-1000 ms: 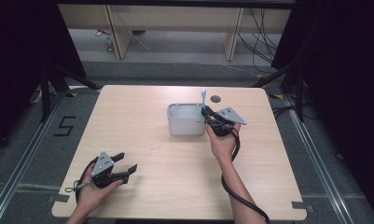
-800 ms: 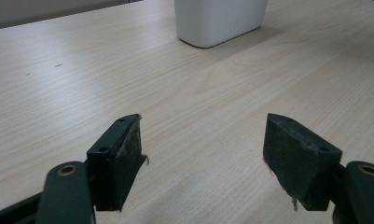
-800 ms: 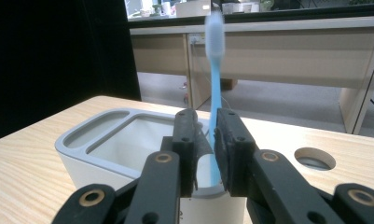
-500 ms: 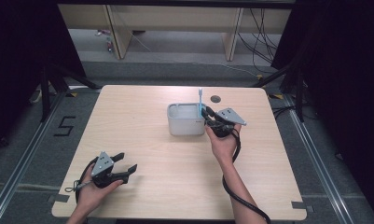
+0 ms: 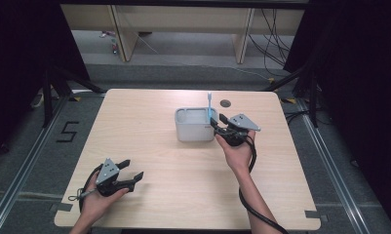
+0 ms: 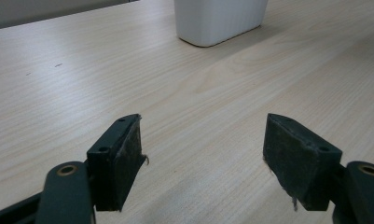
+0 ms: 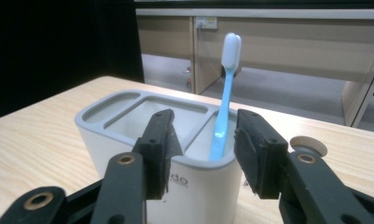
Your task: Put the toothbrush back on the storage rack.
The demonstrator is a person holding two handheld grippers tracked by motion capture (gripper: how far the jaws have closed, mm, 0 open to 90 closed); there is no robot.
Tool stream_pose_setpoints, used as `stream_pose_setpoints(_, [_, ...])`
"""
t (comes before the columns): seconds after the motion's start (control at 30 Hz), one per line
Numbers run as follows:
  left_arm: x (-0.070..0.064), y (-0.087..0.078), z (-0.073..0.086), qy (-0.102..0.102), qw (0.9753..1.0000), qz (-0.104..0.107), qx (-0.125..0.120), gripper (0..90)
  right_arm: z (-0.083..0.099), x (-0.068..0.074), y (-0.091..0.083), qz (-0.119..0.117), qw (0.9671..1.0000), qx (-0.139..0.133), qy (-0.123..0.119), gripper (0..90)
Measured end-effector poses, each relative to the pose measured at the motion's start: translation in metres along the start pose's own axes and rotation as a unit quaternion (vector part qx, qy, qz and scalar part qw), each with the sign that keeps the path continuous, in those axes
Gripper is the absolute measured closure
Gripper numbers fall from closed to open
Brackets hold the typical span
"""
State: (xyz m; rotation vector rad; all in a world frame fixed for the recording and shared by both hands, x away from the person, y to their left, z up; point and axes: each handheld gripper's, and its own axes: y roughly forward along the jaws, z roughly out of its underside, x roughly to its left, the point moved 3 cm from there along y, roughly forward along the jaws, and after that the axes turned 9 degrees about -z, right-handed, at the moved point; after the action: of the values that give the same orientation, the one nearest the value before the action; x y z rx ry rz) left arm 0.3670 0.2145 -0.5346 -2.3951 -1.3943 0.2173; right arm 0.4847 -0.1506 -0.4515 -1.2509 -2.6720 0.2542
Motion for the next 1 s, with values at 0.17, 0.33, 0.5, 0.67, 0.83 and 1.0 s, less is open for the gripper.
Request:
stream_pose_setpoints(0.17, [0.0, 0.0, 0.0, -0.001, 1.0, 0.0, 0.0, 27.6, 0.0, 0.0, -0.007, -0.007, 0.9999, 0.013, -0.002, 54.9])
stream_pose_setpoints(0.33, [0.0, 0.0, 0.0, 0.001, 1.0, -0.001, 0.0, 27.6, 0.0, 0.003, -0.015, -0.017, 0.9994, 0.029, -0.011, 53.5])
stream_pose_setpoints(0.5, [0.0, 0.0, 0.0, 0.0, 1.0, -0.001, 0.001, 27.6, 0.001, 0.007, -0.023, -0.02, 0.9989, 0.043, 0.0, 52.6])
stream_pose_setpoints(0.67, [0.0, -0.001, 0.0, 0.002, 1.0, -0.004, 0.004, 27.6, 0.004, 0.006, -0.03, -0.018, 0.9985, 0.049, -0.013, 51.6])
stream_pose_setpoints(0.83, [0.0, -0.001, 0.0, 0.003, 1.0, -0.004, 0.004, 27.6, 0.011, 0.007, -0.04, -0.034, 0.9966, 0.072, -0.019, 50.2])
stream_pose_setpoints(1.0, [0.0, 0.0, 0.0, 0.003, 1.0, -0.004, 0.005, 27.6, 0.019, 0.006, -0.051, -0.032, 0.9958, 0.085, -0.01, 49.8])
